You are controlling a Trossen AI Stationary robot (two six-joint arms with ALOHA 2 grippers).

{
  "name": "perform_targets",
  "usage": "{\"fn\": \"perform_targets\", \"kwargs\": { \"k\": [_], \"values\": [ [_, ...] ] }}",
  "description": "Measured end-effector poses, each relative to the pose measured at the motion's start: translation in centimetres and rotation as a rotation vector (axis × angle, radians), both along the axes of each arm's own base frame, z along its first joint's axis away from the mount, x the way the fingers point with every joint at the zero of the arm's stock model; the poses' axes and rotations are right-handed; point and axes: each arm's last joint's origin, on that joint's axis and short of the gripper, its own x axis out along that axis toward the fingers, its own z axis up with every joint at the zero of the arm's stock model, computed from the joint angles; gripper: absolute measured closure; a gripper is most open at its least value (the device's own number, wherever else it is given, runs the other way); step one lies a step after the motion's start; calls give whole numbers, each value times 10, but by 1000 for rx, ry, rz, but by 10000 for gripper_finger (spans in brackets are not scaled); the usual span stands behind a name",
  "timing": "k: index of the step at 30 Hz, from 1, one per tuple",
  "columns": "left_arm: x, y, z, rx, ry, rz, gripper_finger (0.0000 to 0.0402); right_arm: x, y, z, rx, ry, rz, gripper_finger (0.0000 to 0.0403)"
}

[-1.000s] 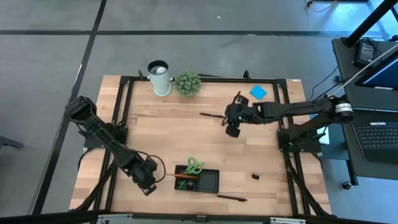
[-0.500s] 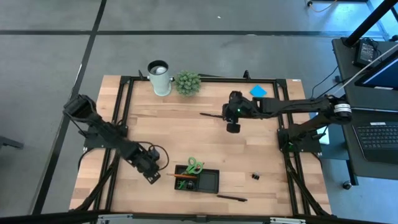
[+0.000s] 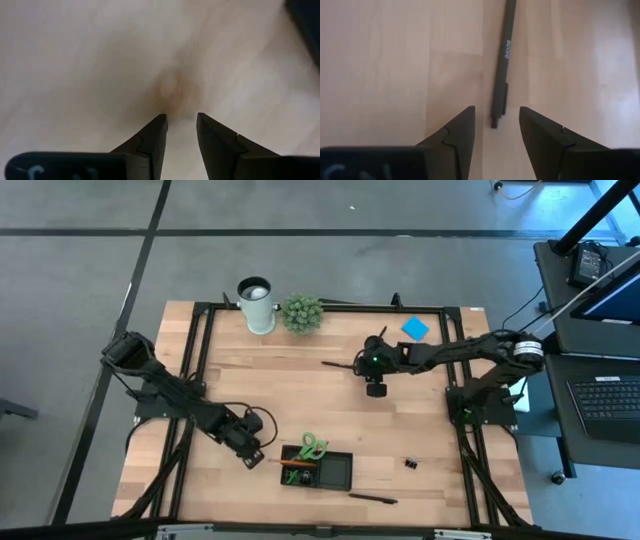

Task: Pick and place office supplies into organizer
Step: Put the middle black pen into the black desk organizer

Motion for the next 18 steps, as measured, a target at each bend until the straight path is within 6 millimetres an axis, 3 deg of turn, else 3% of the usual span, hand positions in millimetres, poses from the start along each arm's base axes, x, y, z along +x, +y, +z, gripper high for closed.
{"fn": "perform_targets", "kwargs": {
  "k": [7,18],
  "values": [
    [3,3,-1,89,-72,32,299,7,-10,-25,44,42,-32,247],
    [5,5,-2,159,-126,60,301,5,-26,-32,156,57,-68,262]
  ]
}}
